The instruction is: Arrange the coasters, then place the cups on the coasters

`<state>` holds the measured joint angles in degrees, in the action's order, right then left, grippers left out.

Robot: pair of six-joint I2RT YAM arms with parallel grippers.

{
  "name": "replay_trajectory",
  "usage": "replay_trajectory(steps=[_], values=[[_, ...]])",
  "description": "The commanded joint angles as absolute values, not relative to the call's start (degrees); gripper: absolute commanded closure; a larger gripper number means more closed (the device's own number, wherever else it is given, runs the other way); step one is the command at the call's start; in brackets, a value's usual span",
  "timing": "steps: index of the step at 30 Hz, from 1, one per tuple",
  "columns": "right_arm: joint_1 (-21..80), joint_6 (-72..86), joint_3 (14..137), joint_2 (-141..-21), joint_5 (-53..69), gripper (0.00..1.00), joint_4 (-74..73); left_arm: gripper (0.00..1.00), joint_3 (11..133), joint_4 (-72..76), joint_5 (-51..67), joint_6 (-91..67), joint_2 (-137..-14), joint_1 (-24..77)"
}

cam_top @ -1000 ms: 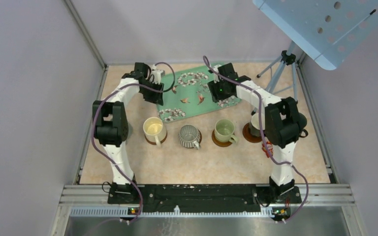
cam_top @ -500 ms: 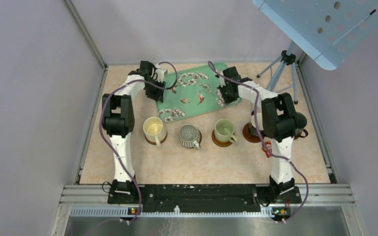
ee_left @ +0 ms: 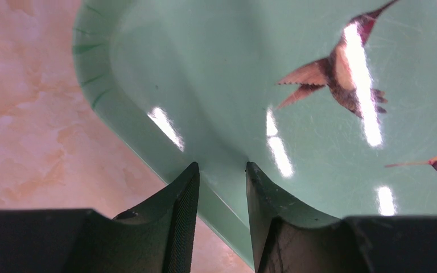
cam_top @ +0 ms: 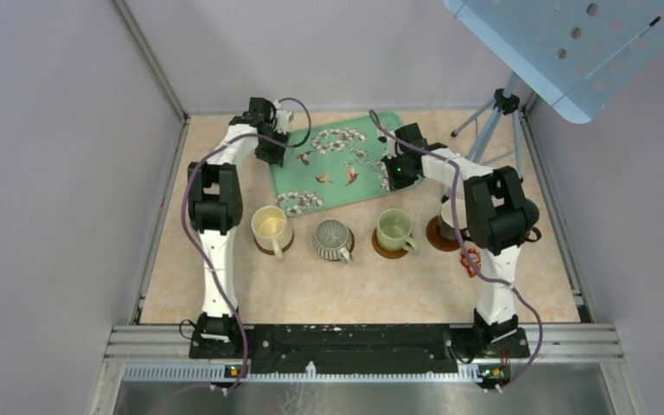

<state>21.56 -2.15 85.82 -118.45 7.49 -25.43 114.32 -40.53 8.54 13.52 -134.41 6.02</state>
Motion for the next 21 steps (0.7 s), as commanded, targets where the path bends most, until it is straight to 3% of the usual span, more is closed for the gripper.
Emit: replay_trajectory(steps=[1,21], values=[[21.8,-0.4,82.5,-116.3,12.1,1.00,-29.2,0.57,118.2,-39.8,5.9,14.5,-137.4,5.6],[23.3,3.3,80.1,-113.6,17.9,1.00,-29.3,0.51,129.4,-26.3,3.8,15.7,-147.0,5.6]])
